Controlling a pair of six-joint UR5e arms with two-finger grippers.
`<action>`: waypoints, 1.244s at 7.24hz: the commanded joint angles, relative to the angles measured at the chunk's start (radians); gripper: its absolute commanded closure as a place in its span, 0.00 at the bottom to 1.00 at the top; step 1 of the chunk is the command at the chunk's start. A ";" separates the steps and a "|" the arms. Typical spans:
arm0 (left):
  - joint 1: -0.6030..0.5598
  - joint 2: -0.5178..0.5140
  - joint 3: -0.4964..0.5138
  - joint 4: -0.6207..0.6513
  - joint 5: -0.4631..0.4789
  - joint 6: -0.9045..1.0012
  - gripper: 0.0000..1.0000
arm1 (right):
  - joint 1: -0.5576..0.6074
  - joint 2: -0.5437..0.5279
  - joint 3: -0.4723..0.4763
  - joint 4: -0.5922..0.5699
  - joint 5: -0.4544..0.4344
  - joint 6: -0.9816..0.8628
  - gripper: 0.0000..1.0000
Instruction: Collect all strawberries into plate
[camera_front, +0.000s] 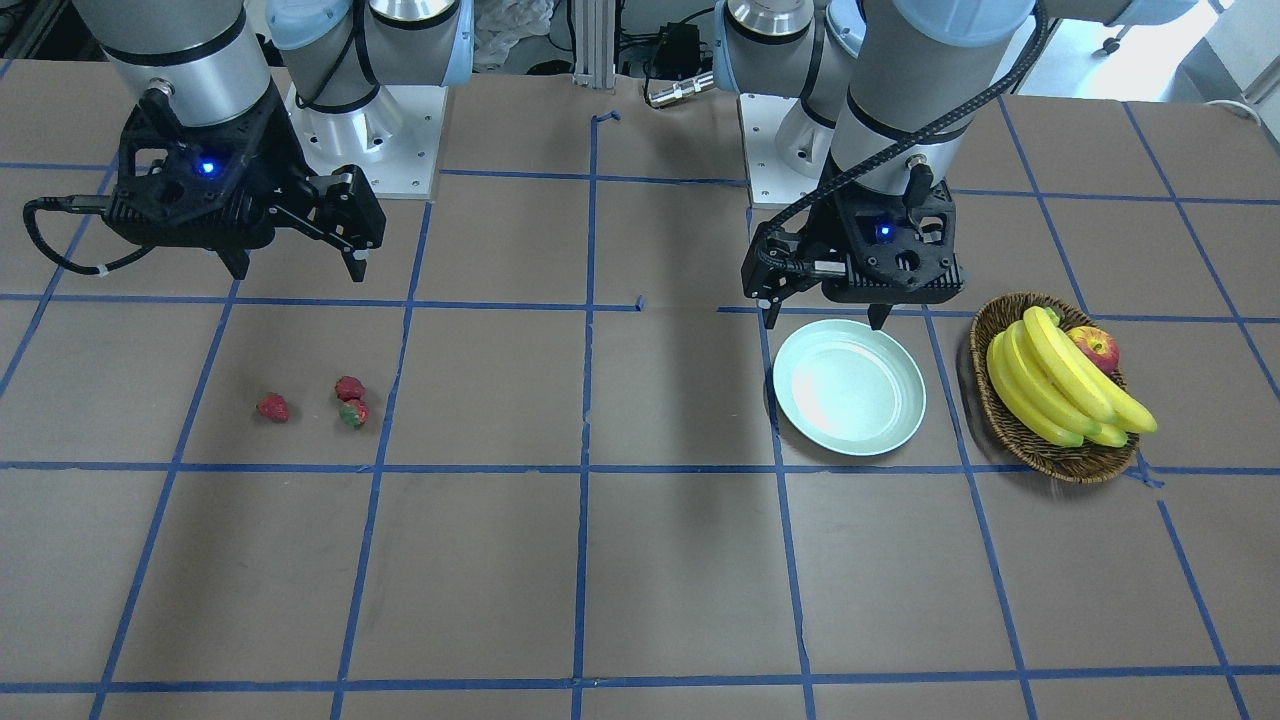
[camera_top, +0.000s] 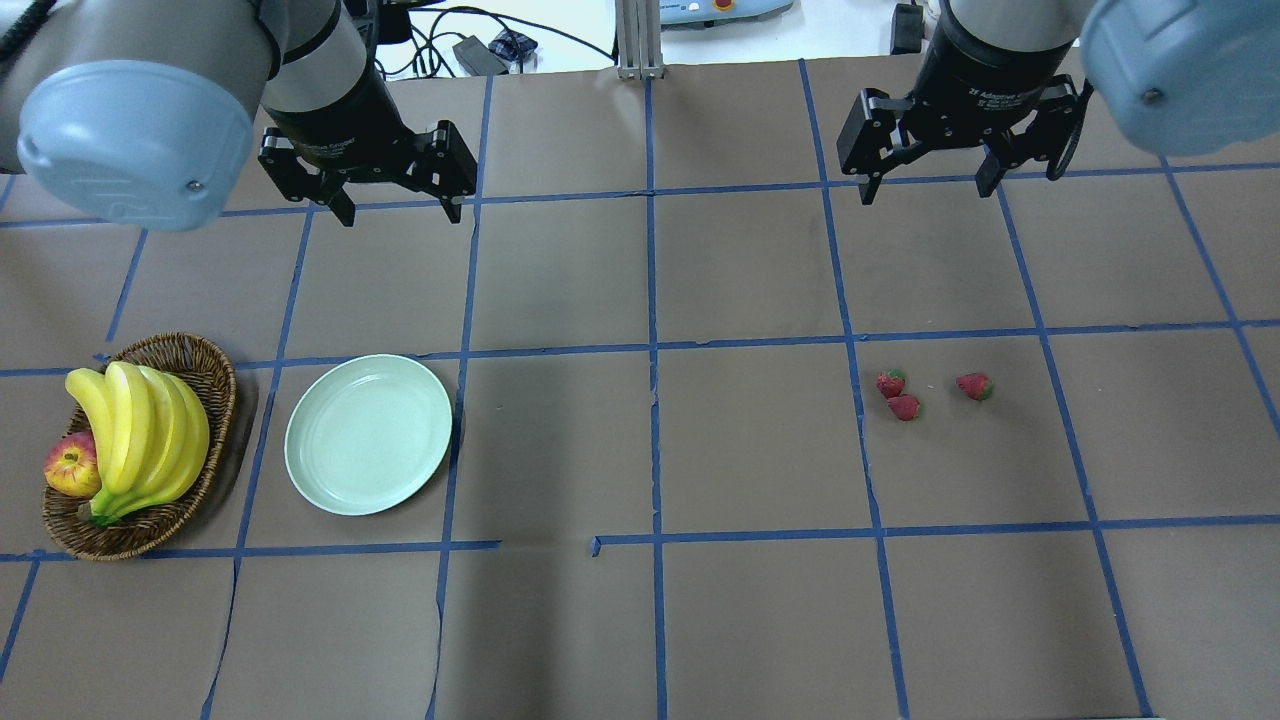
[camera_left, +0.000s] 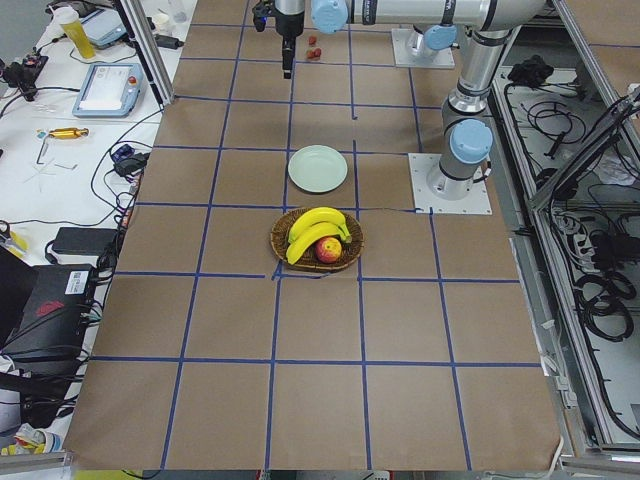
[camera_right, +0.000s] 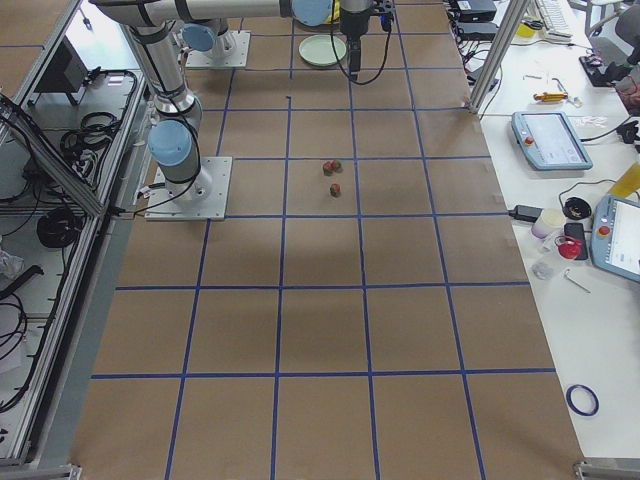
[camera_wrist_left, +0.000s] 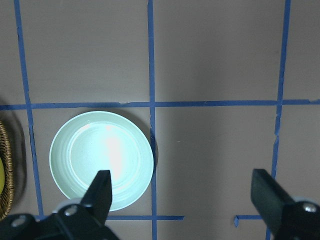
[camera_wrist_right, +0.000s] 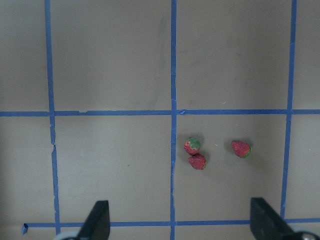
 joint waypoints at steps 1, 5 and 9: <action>0.001 0.005 0.009 0.001 0.002 0.000 0.00 | 0.000 -0.002 0.004 0.000 -0.003 0.000 0.00; 0.045 0.012 0.046 0.007 -0.007 0.019 0.00 | 0.002 0.000 0.004 0.000 -0.002 0.000 0.00; 0.055 0.044 -0.063 0.155 0.032 0.012 0.00 | 0.002 0.000 0.003 0.000 0.001 0.000 0.00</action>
